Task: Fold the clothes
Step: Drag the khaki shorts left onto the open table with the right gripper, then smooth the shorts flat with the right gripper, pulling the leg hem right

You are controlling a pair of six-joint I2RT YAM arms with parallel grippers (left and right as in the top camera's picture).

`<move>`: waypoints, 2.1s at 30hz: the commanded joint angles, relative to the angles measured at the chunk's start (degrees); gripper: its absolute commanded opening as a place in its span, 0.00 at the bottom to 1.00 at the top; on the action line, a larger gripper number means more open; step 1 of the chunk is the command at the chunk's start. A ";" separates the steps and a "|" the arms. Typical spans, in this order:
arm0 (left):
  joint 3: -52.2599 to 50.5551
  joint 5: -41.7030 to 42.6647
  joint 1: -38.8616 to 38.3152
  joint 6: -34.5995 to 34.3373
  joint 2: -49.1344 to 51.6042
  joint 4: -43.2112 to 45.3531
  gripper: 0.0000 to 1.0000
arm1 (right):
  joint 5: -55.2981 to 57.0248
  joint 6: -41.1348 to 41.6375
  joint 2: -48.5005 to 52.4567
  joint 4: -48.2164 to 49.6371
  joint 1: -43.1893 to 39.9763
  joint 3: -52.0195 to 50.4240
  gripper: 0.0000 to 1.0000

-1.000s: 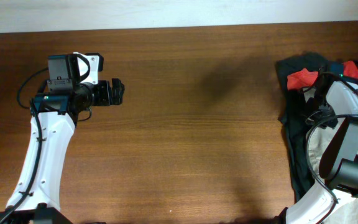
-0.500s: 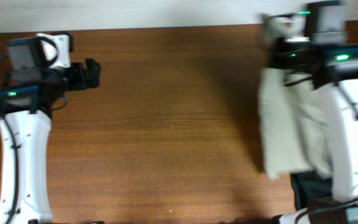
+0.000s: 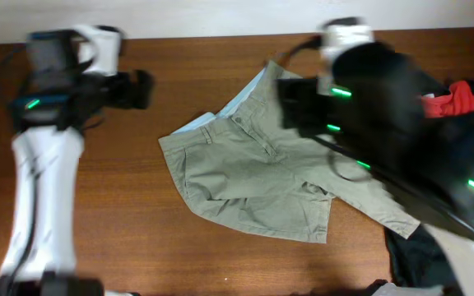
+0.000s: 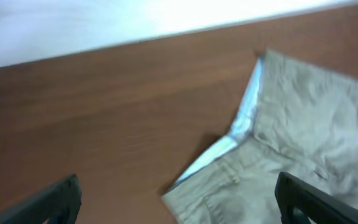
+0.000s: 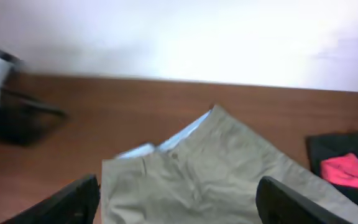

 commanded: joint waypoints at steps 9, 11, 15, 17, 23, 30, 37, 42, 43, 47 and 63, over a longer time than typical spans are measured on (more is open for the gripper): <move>0.17 6.38 -15.17 10.03 29.88 12.70 0.99 | 1.33 7.10 -6.86 -13.68 -5.44 0.39 0.84; 0.17 0.94 -16.41 12.09 31.41 10.56 0.98 | 1.31 7.65 -6.86 -14.29 -5.42 0.39 0.84; 0.17 -6.05 -16.65 12.55 33.88 10.62 0.95 | 1.27 8.83 -6.86 -16.13 -5.42 0.37 0.84; 0.13 -6.91 -16.59 13.75 34.71 9.88 0.80 | 1.29 8.83 -6.86 -16.65 -5.42 0.39 0.84; 1.49 -16.24 -14.69 7.69 36.72 4.22 0.00 | 2.03 8.79 -6.40 -16.68 -5.42 0.28 0.83; 11.26 -22.05 8.24 0.76 36.59 -9.16 0.00 | 2.73 11.37 1.46 -16.85 -5.44 -1.95 0.80; 15.17 -7.61 17.94 1.42 26.86 -11.80 0.15 | -8.48 8.04 22.08 -20.46 -5.44 -1.99 0.80; 15.17 -2.71 17.66 1.42 19.06 -11.52 0.50 | -29.66 -4.66 40.39 -19.80 -4.63 -1.99 0.77; 15.17 -2.71 17.66 1.42 18.69 -11.54 0.52 | -30.73 -5.07 42.95 -19.82 -4.07 -1.99 0.77; 15.17 -1.57 17.42 1.44 18.60 -11.89 0.53 | -32.46 -6.54 47.17 -19.89 0.85 -3.06 0.81; 15.17 -1.60 17.31 1.44 18.60 -11.82 0.60 | -23.71 0.15 -14.60 20.28 8.70 -62.97 0.99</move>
